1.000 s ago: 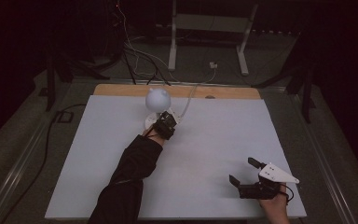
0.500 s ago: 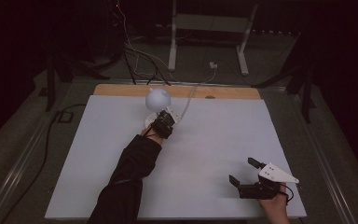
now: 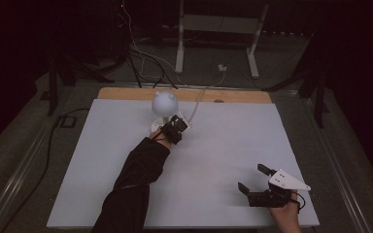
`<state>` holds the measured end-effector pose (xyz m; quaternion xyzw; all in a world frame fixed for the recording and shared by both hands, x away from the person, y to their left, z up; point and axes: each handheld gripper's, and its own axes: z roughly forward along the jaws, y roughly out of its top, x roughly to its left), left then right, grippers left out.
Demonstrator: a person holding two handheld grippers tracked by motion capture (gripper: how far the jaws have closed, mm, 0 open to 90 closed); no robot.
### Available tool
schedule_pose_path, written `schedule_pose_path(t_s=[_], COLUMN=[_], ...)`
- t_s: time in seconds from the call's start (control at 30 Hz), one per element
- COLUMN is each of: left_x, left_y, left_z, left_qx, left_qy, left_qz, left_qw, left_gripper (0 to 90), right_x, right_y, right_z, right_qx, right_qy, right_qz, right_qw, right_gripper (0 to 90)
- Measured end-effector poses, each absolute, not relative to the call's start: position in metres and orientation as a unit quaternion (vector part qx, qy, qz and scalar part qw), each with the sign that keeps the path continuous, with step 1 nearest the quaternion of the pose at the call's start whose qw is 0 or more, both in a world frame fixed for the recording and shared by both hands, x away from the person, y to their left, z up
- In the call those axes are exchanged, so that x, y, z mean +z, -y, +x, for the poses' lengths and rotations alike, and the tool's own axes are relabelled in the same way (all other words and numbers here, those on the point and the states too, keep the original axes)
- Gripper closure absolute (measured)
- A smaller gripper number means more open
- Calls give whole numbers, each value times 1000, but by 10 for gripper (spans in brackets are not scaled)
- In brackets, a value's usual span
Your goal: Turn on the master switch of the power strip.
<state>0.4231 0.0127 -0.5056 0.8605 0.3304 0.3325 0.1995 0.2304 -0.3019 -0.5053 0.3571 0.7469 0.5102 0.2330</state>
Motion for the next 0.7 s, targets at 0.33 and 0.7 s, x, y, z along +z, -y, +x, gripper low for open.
schedule_pose_path(t_s=[0.33,0.7], left_x=[-488,-450], left_y=[-19,-32], left_z=[417,402], left_qx=[320,272], left_qy=[-338,-341], left_qz=[845,839], left_qw=[264,325], left_gripper=[900,900], right_x=[-505,-504], right_y=[304,303], right_z=[231,230], right_qx=[511,513], right_qy=[-745,-744], right_qz=[361,359], right_qw=[233,236], right_gripper=[0,0])
